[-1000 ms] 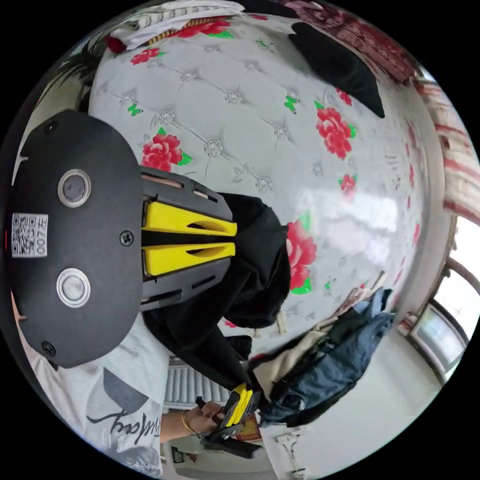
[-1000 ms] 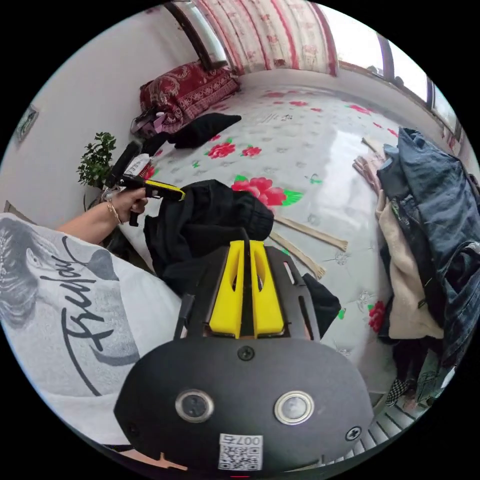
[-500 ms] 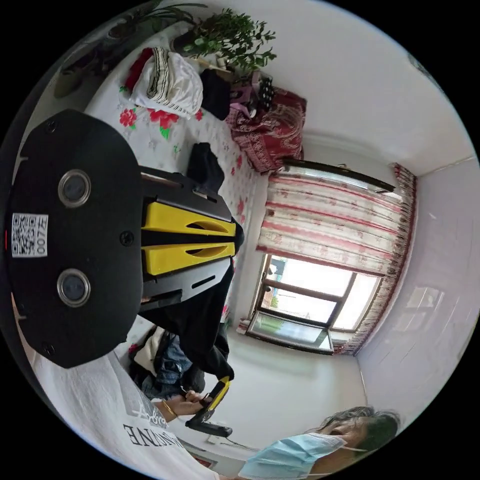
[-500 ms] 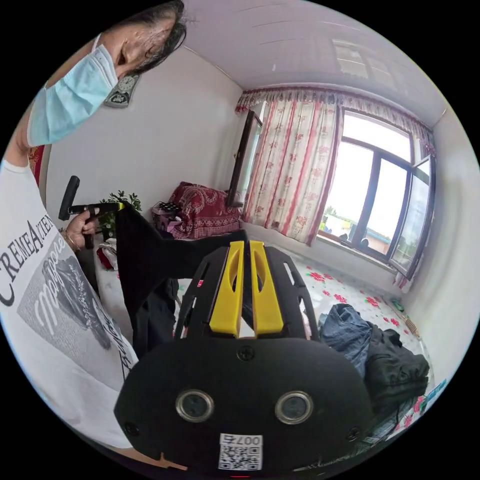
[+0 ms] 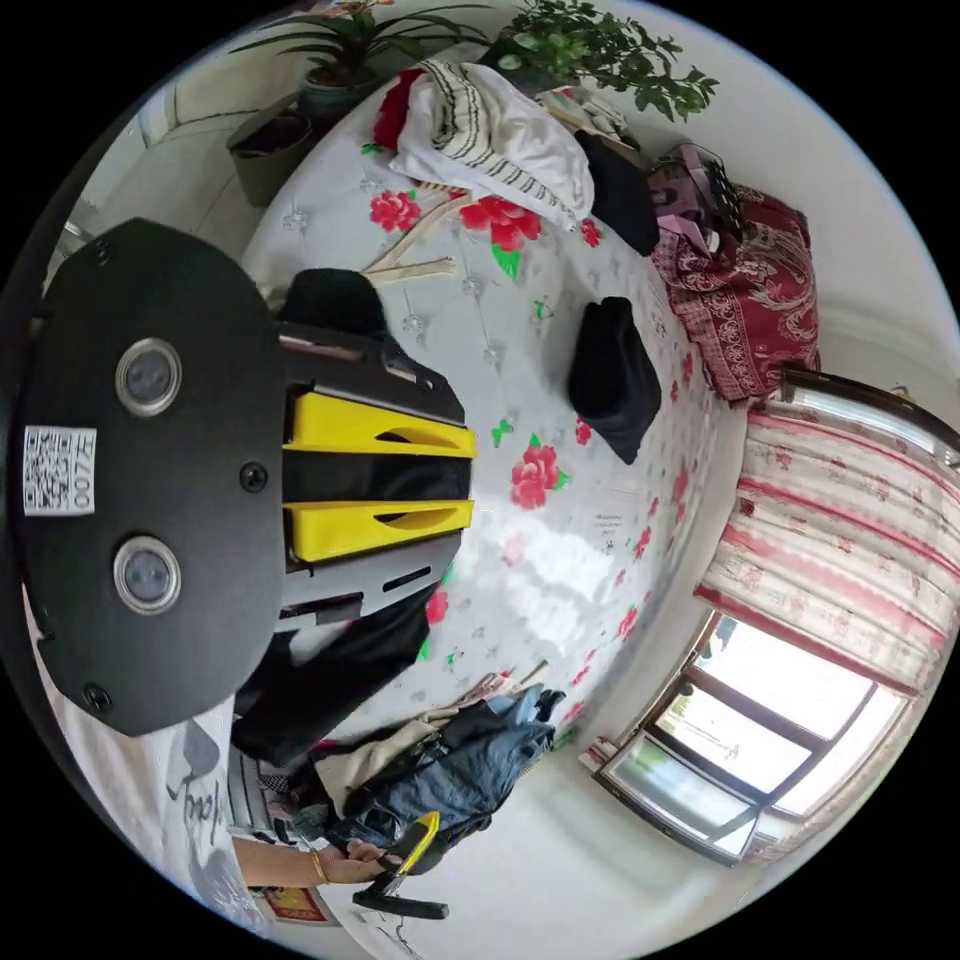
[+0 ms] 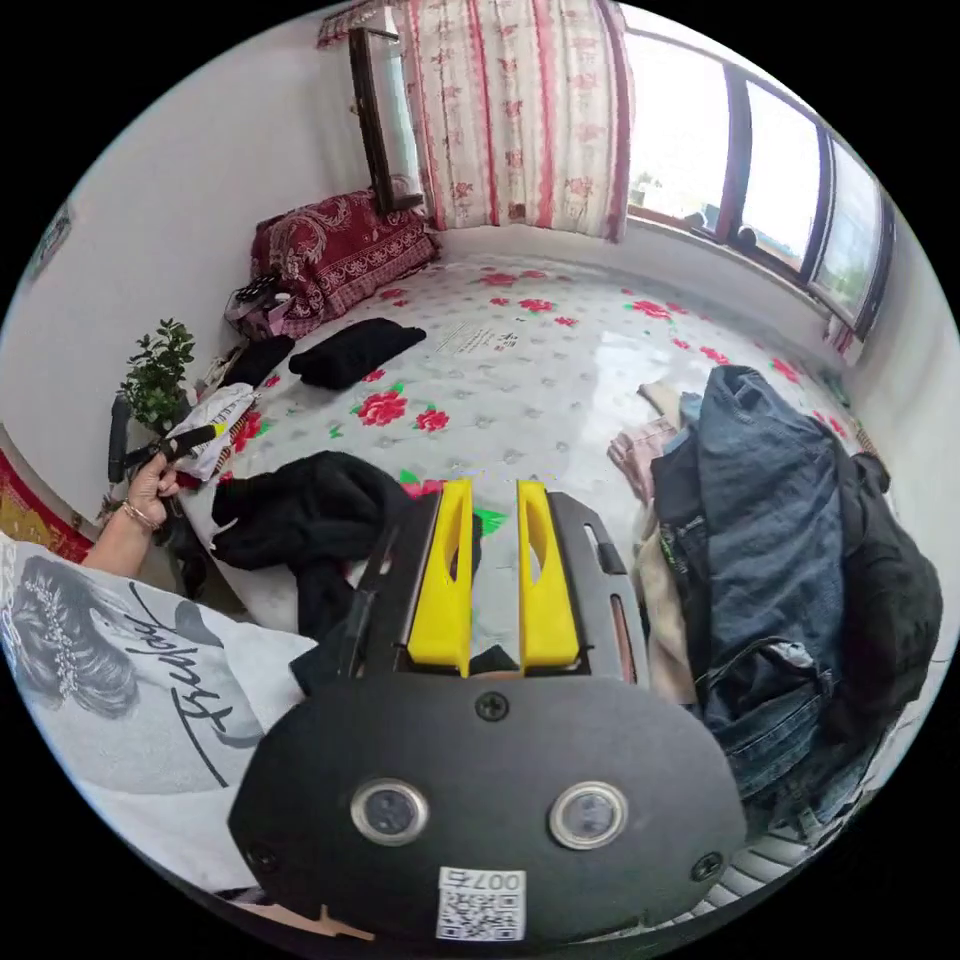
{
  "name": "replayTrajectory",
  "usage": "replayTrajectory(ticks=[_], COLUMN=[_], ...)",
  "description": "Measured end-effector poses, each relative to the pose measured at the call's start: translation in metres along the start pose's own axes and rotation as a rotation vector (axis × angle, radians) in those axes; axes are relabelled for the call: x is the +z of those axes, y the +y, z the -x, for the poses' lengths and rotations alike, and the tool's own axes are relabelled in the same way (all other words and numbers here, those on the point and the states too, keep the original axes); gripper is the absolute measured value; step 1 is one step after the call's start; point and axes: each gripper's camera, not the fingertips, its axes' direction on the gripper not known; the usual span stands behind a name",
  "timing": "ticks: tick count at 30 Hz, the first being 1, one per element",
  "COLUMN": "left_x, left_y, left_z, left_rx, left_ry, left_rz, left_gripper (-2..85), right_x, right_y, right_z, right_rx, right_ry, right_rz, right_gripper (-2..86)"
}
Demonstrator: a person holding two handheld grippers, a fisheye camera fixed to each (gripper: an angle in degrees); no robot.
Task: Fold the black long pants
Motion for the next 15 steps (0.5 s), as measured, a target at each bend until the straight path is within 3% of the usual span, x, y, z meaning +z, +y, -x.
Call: replayTrajectory(ticks=[5, 8, 13, 15], left_x=[0.041, 0.048, 0.077, 0.109], left_y=[0.034, 0.028, -0.002, -0.008], left_z=[0.044, 0.058, 0.066, 0.073], left_rx=[-0.096, -0.112, -0.092, -0.085], left_ry=[-0.134, -0.220, -0.225, -0.250], left_rz=[0.244, 0.269, 0.307, 0.397], left_gripper=[7.5, 7.9, 8.9, 9.0], right_x=[0.069, 0.097, 0.189, 0.177], right_y=[0.074, 0.086, 0.116, 0.120], right_z=[0.000, 0.024, 0.085, 0.095], right_rx=[0.062, -0.002, -0.339, -0.452], right_ry=[-0.111, -0.206, -0.106, -0.047], right_rz=[0.184, 0.241, 0.642, 0.558], right_gripper=[11.5, 12.4, 10.2, 8.2])
